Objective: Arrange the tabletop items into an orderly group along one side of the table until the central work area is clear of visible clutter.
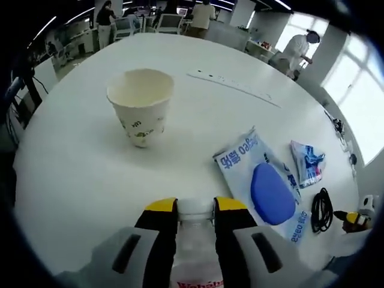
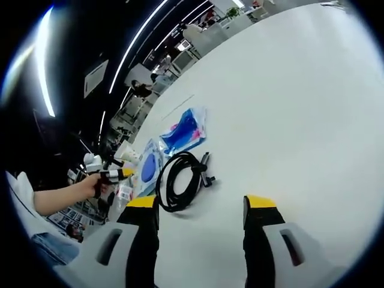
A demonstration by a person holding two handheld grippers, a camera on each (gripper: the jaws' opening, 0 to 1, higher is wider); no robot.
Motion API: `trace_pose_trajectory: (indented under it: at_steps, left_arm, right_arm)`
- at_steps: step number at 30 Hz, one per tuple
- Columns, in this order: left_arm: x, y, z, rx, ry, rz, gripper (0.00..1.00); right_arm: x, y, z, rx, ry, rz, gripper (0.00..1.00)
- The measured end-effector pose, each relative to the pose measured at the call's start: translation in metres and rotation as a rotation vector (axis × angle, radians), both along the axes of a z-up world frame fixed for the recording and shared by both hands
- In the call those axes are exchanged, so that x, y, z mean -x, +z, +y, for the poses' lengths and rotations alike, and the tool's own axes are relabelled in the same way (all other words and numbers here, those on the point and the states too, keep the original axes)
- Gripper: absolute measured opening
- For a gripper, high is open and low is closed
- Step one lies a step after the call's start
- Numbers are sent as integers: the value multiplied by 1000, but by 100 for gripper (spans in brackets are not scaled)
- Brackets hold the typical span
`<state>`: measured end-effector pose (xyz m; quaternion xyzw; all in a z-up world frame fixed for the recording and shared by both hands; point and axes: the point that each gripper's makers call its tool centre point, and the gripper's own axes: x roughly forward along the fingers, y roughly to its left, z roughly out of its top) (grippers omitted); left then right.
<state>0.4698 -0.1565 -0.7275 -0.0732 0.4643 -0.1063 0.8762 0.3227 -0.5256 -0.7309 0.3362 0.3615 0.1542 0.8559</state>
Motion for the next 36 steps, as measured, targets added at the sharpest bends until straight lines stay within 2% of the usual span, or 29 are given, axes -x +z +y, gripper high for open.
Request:
trace_pose_trajectory:
  at_steps: [2, 4, 8, 11, 14, 22, 27, 30, 33, 36]
  left_arm:
    - [7, 9, 5, 16, 18, -26, 21]
    - [11, 20, 10, 38, 22, -79, 21]
    - [29, 34, 20, 49, 30, -118, 21]
    - [43, 46, 32, 72, 67, -170, 21]
    - [57, 58, 43, 99, 102, -226, 21]
    - [80, 84, 56, 138, 152, -324, 20]
    - [89, 92, 53, 134, 158, -346, 20]
    - [95, 98, 49, 116, 145, -359, 20]
    - [98, 99, 53, 109, 150, -381, 20]
    - [102, 103, 52, 103, 145, -395, 20]
  right_arm:
    - [2, 3, 3, -3, 7, -6, 56]
    - [2, 4, 5, -3, 14, -10, 56]
    - [4, 4, 9, -12, 26, -14, 56]
    - [8, 6, 16, -9, 61, -15, 55]
    - [7, 14, 20, -24, 72, -41, 56]
    - [20, 19, 25, -38, 98, -48, 56]
    - [32, 21, 29, -42, 123, -50, 56]
    - [42, 25, 41, -46, 166, -65, 57]
    - [59, 27, 57, -67, 228, -81, 57]
    - [68, 29, 70, -46, 300, -122, 57]
